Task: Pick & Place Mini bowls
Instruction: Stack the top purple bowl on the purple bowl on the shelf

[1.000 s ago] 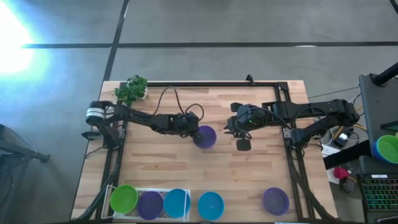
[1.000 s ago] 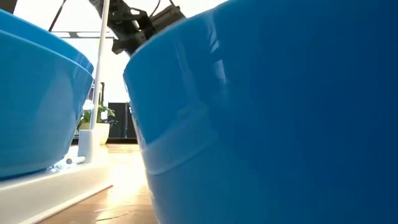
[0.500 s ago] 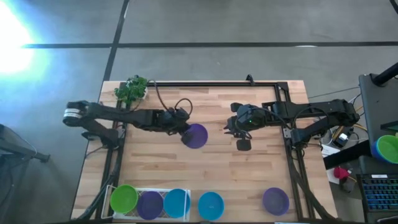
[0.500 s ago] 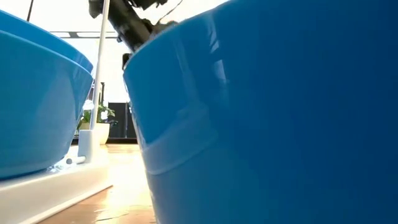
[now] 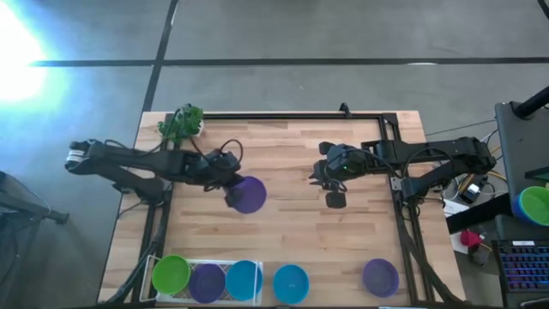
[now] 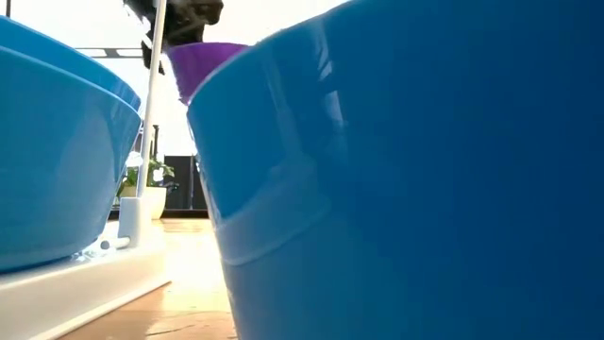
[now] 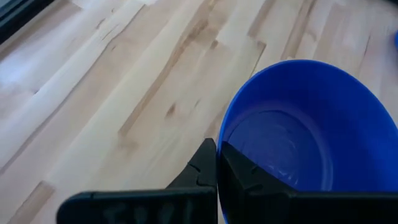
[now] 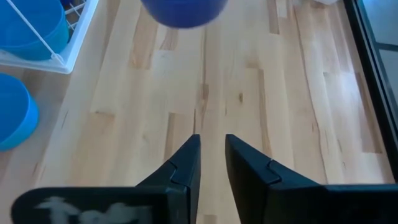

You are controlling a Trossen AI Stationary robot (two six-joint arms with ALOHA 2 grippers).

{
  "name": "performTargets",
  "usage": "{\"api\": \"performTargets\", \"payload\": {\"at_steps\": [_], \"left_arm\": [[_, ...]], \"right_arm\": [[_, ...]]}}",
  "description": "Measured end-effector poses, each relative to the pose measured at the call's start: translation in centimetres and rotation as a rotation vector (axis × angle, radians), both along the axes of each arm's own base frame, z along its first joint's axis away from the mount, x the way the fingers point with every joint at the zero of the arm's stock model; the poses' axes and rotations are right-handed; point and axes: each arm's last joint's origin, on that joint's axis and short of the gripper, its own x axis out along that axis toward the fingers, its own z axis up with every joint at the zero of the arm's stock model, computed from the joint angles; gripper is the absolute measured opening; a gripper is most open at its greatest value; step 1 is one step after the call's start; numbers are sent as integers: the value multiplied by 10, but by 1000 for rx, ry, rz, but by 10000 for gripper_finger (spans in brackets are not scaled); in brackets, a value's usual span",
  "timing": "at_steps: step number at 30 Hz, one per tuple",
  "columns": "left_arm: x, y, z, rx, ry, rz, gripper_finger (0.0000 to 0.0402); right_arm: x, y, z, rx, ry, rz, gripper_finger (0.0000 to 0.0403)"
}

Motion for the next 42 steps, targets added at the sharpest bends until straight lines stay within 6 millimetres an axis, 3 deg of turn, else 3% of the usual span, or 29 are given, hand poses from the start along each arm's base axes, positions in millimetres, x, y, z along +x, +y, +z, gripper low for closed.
{"api": "performTargets", "payload": {"at_steps": [19,30,42], "left_arm": [[-53,-8,10,33,162,-111,0],[-56,-9,12,2,165,-188,0],[-56,-15,11,-35,177,-414,0]], "right_arm": [[0,0,-1,63,0,-67,72],[0,0,-1,69,0,-74,71],[0,0,-1,68,0,-73,77]]}}
